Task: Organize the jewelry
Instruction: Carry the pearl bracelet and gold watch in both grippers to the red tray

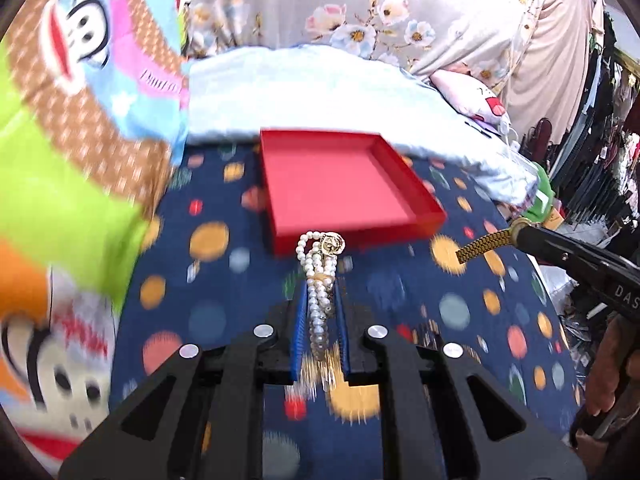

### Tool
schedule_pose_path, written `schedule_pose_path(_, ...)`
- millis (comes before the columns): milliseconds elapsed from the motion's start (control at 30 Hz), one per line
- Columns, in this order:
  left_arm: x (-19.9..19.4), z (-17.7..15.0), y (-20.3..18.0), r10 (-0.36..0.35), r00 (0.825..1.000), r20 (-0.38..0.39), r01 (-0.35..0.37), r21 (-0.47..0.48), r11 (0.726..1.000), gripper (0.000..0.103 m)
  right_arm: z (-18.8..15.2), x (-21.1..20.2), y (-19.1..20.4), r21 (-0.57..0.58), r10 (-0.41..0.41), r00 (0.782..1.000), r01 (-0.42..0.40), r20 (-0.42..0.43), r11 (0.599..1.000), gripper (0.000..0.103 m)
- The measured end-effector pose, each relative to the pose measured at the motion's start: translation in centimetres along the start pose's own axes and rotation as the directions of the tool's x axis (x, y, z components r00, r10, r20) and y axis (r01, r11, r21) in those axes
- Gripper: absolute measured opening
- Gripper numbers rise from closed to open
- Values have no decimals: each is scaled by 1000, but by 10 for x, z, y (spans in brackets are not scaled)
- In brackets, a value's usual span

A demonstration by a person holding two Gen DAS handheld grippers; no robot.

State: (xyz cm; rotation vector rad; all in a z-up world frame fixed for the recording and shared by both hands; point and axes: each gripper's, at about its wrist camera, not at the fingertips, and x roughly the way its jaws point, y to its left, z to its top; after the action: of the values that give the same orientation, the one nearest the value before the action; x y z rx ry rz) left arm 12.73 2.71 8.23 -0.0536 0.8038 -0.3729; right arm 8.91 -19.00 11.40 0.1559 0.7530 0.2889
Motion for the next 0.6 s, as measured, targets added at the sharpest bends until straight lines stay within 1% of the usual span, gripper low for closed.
schedule_pose_path(67,22,28,-3,14,1000,26,-15,18,1000,13,28,24,-11,-7,6,1000,-6,-8,1000,9)
schedule_pose_path(200,73,80,-3,-17,1000,21,17,24,1000,13,79,80,-33,0,25,999,-25,-43,1000,9)
schedule_pose_path(233,85,93,-3,-3,999,33,2,26,1000,13,92,96,-40,6,27,999,-27,-47,1000,9)
schedule_pose_path(300,109,114,-3,-1,999,46,-1,36,999,13,112,122,-49,23,57,996,-56,-65,998,9)
schedule_pose_path(367,133,132,0,-4,999,38,3,26,1000,13,130,152,-60,52,93,992,-89,-80,995,9)
schedule_pose_path(400,148,142,2,-19,999,28,18,19,1000,13,137,167,-64,56,108,990,-103,-87,993,9)
schedule_pose_path(467,174,155,6,-21,1000,10,21,13,1000,13,146,190,-69,45,112,988,-108,-103,993,9)
schedule_pose_path(567,206,163,10,8,1000,-22,-8,15,1000,13,152,227,-80,58,122,981,-114,-153,992,9)
schedule_pose_path(600,219,165,11,28,999,-36,-27,19,999,13,152,235,-82,60,122,978,-114,-169,992,9)
